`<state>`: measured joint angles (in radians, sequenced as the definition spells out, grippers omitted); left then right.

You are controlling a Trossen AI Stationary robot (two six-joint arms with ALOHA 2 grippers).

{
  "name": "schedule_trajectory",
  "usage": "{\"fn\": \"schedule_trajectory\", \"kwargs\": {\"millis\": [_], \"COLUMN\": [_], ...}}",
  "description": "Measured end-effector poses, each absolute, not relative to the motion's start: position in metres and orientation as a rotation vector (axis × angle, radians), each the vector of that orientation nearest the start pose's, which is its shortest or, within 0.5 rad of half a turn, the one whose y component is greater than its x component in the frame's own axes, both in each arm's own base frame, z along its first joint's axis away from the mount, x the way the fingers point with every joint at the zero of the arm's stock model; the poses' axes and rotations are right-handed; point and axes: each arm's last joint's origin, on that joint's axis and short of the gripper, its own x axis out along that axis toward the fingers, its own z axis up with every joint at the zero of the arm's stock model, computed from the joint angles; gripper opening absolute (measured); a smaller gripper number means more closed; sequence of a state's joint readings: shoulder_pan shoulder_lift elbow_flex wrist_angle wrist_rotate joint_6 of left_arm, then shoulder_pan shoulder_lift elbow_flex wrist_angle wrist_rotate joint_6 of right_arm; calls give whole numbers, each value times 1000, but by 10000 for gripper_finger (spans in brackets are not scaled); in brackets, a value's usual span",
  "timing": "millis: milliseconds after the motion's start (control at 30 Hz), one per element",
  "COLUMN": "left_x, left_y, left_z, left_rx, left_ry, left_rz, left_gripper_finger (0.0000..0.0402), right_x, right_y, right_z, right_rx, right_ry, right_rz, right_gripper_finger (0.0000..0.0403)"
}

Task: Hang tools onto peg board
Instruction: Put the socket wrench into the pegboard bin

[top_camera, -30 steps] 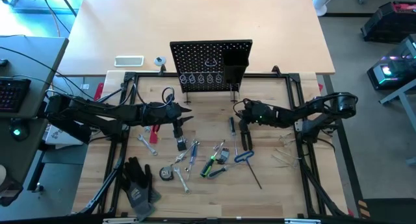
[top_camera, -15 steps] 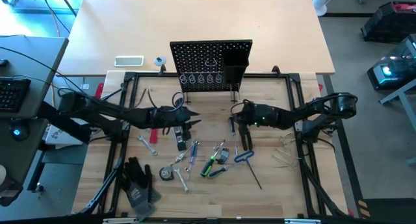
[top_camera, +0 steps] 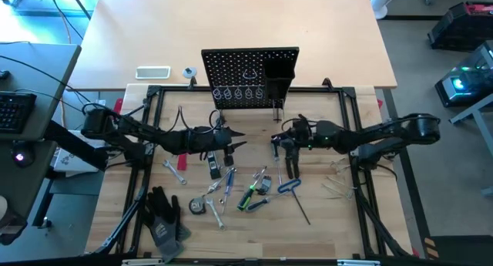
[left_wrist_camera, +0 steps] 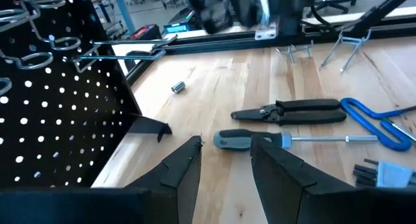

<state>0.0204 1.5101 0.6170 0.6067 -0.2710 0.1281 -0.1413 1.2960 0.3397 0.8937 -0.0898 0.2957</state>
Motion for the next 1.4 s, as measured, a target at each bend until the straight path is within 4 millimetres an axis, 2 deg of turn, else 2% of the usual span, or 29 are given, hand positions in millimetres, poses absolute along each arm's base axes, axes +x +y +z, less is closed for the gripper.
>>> {"fn": "schedule_trajectory", "kwargs": {"millis": [133, 233, 333, 567, 667, 833, 900, 1033, 1233, 1400], "left_x": [296, 296, 296, 295, 295, 295, 295, 295, 295, 295], "left_y": [14, 14, 14, 14, 14, 14, 14, 14, 14, 14], "left_z": [187, 187, 187, 185, 185, 185, 185, 185, 184, 184], "left_rx": [162, 159, 158, 144, 143, 141, 141, 141, 134, 135], "left_ry": [303, 303, 303, 317, 318, 317, 318, 319, 327, 332], "left_rz": [271, 271, 271, 267, 265, 265, 265, 265, 266, 266], "left_gripper_finger": [126, 126, 126, 126, 126, 126, 126, 126, 126, 126], "right_x": [228, 230, 236, 242, 240, 238, 240, 251, 268, 271], "right_y": [-30, -30, -30, -27, -31, -44, -53, -71, -92, -103], "right_z": [210, 235, 264, 347, 380, 421, 434, 446, 455, 459], "right_rx": [246, 174, 85, -134, -197, -252, -253, -252, -238, -209], "right_ry": [-17, -29, 8, 50, 48, 51, 55, 131, 241, 313], "right_rz": [-50, -49, -50, -66, -132, -238, -274, -325, -362, -392], "right_gripper_finger": [55, 55, 55, 53, 53, 53, 53, 53, 53, 53]}}
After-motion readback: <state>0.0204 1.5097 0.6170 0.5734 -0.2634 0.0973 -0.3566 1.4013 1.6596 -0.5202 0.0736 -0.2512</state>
